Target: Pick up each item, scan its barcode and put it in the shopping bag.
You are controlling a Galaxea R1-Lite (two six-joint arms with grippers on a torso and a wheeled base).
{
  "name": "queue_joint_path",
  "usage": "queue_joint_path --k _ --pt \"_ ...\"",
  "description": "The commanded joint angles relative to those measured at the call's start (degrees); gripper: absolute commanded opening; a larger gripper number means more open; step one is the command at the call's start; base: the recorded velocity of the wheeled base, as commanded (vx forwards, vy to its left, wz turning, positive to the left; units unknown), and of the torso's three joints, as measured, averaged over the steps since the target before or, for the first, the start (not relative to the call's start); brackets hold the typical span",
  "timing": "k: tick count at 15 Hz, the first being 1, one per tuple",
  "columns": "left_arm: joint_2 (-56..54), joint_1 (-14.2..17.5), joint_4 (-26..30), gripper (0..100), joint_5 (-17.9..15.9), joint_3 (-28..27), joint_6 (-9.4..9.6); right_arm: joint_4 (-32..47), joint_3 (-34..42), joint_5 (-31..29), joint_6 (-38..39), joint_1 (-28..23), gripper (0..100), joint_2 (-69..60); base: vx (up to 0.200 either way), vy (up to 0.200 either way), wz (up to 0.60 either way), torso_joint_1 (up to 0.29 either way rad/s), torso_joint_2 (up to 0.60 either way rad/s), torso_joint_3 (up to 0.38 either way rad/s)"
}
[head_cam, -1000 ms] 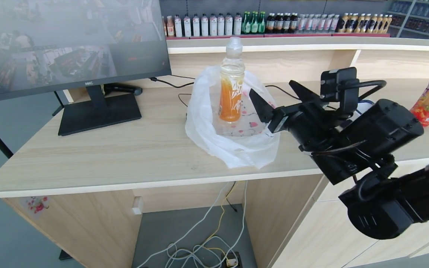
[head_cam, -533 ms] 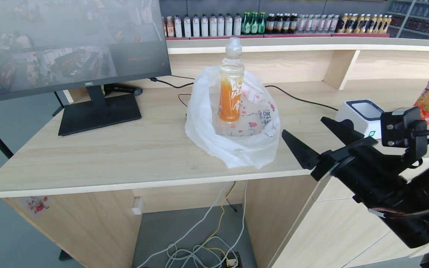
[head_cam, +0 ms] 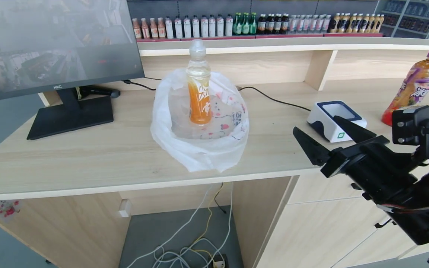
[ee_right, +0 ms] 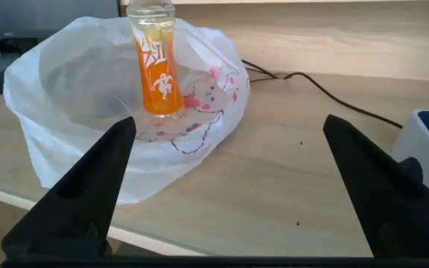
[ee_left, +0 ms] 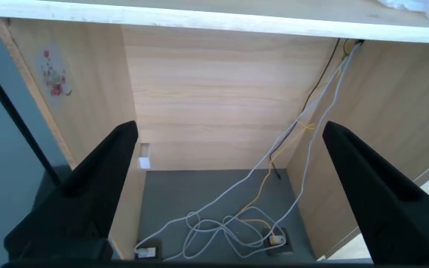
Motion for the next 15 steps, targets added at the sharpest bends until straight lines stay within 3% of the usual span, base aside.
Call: queue_joint_path --k 1,15 --pt "0.04 0.01 0.01 100 0.06 0.0 -0.04 -0.09 0.24 0.0 -0.06 -3.39 100 -0.53 0.0 -0.2 0.0 0.012 0.0 0.002" --pt "0.04 0.01 -0.07 100 0.06 0.0 -0.39 -0.09 0.24 0.0 0.2 -6.2 100 -2.11 0.0 -0.2 0.0 0.003 0.0 0.003"
